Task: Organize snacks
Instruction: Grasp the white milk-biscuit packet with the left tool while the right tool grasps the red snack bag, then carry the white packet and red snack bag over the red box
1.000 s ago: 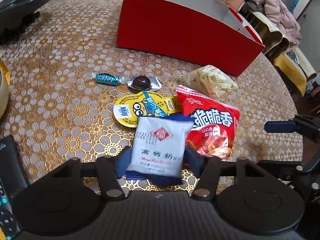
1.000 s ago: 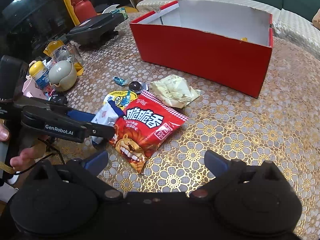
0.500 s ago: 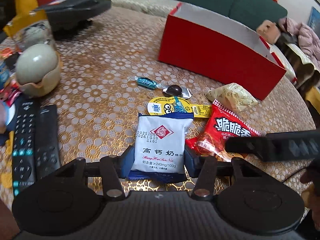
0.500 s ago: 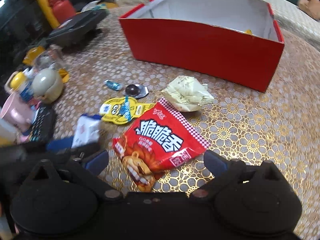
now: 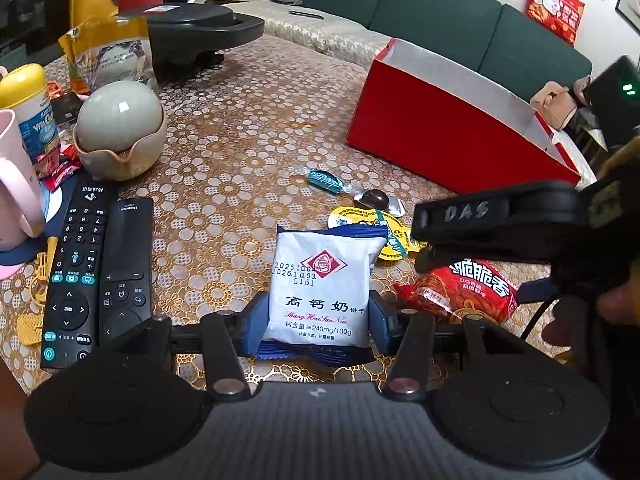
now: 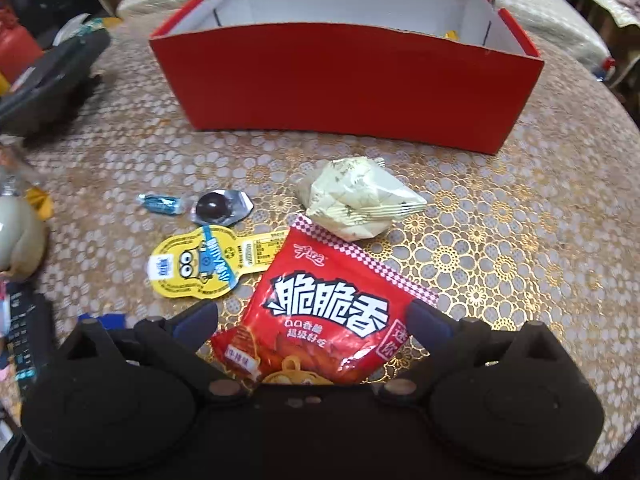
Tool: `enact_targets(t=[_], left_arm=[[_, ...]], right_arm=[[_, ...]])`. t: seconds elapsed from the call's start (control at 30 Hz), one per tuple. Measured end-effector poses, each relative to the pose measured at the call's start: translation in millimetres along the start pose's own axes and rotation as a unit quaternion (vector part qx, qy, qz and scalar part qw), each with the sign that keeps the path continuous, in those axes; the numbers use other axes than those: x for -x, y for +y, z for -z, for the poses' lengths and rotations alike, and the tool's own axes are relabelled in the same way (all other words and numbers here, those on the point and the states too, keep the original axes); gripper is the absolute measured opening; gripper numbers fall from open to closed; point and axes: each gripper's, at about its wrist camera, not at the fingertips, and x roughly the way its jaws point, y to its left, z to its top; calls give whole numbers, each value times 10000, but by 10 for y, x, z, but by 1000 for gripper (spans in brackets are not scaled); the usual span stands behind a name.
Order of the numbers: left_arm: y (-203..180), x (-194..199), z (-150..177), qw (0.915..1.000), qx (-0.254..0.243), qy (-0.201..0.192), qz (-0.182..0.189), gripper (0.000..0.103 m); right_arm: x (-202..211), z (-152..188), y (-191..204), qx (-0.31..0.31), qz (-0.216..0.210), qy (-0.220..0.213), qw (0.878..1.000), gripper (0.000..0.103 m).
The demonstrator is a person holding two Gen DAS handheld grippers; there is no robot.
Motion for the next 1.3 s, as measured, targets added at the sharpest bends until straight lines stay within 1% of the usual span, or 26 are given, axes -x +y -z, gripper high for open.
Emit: enact_targets(t=[0.07,0.1,0.2,0.27,0.37,0.5,0.6,0.67,0.7,0.8,1.03,1.2,1.3], left_arm=[[14,6,4,10000,28,-24,13,51],[23,7,5,10000,46,-33,27,51],[54,2,3,9999,103,-46,69,51],[67,-1,3,9999,127,-41,101,51],[75,7,5,9998,132,-55,121,51],[75,7,6,9998,137,-48,127,51],[76,8,5,9998,142,-44,117,51],[67,6,5,9999,122,-39,97,51],[57,7,5,9999,110,-42,84,51],[24,15,-1,10000,60,-62,47,51],[-66,81,-49,9999,-69,-133,-65,51],[-166,179,-79,9999,-109,-117,-40,51],[-281,261,-108,9995,-246,-181,-32,51]], right_arm=[[-20,20,45,93,316,-9,9995,100],[-22,35,45,95,410,-35,9991,100],[-43,61,10,-12,561,31,9984,100],[-47,64,-18,-148,569,66,9983,100],[-54,81,-19,-219,408,127,9988,93],[-24,129,10,-51,239,155,9996,76],[26,180,8,125,82,99,9998,71],[72,204,-21,167,5,74,9998,70],[95,206,-45,185,-40,59,9998,67],[135,205,-101,206,-170,55,9996,65],[333,287,-301,274,-452,-46,9986,65],[539,305,-447,449,-636,-271,9966,65],[663,286,-528,591,-662,-525,9947,65]])
